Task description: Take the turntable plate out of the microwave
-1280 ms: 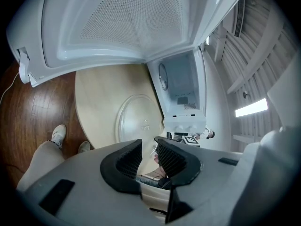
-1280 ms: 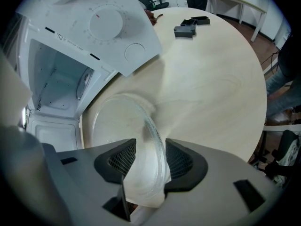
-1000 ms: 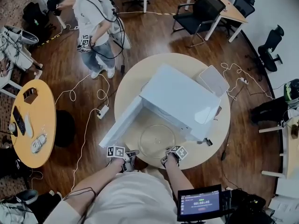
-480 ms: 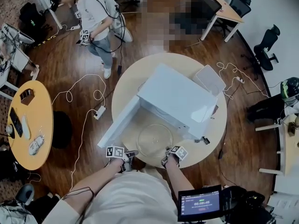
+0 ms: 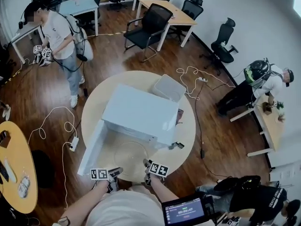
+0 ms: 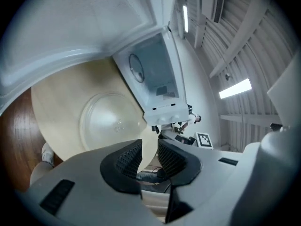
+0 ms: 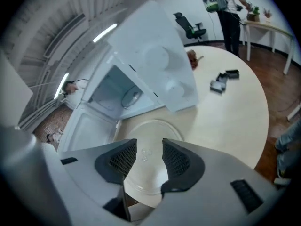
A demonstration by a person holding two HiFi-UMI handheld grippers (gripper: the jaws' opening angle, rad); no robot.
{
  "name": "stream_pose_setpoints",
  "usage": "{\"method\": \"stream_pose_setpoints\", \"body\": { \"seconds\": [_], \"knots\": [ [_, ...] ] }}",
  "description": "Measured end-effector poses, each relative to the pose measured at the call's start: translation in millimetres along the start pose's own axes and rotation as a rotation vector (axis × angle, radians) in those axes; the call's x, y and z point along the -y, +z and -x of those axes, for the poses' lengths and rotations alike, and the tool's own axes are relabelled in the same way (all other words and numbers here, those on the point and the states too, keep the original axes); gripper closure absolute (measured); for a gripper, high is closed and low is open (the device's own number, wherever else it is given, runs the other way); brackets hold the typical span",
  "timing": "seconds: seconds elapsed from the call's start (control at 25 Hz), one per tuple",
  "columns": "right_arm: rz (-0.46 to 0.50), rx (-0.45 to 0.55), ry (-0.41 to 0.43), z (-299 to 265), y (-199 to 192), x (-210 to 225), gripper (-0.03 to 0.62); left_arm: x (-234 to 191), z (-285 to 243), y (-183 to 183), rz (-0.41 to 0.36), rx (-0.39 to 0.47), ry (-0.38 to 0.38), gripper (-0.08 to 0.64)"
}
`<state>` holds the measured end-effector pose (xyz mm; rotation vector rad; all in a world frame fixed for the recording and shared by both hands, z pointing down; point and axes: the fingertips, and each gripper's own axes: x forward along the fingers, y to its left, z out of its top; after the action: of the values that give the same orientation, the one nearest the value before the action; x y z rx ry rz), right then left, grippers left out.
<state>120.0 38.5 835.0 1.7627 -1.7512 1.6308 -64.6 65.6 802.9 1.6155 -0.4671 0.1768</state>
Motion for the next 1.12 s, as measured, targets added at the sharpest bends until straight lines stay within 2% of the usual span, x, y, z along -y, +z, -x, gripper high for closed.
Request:
{"method": "stream_pose_setpoints", "body": {
  "seconds": [0.16, 0.32, 0.64, 0.92, 1.12],
  "knots": [
    [0.180, 0.107, 0.065, 34.3, 22.4, -29.4, 0.422, 32.7, -6.3, 13.6, -0.098, 0.014, -0.035, 0.469],
    [0.273, 0.214, 0.116, 64.5, 43.4, -50.7, 0.422, 62.5, -9.5, 33.6, -0.173, 0.040, -0.075, 0.468],
    [0.369, 0.444, 0.196, 142.8, 84.4, -89.3, 0.422, 125.4, 7.6, 56.9, -0.372, 0.085, -0.132, 0.469],
    [0.428, 0.605, 0.183, 197.6, 115.3, -117.9, 0.422, 161.7, 35.3, 76.9, -0.532, 0.124, -0.133, 0.469],
    [0.454, 0.688, 0.179, 219.5, 114.4, -134.5, 0.422, 169.5, 59.5, 86.9, -0.617, 0.151, -0.124, 0.469]
  ]
}}
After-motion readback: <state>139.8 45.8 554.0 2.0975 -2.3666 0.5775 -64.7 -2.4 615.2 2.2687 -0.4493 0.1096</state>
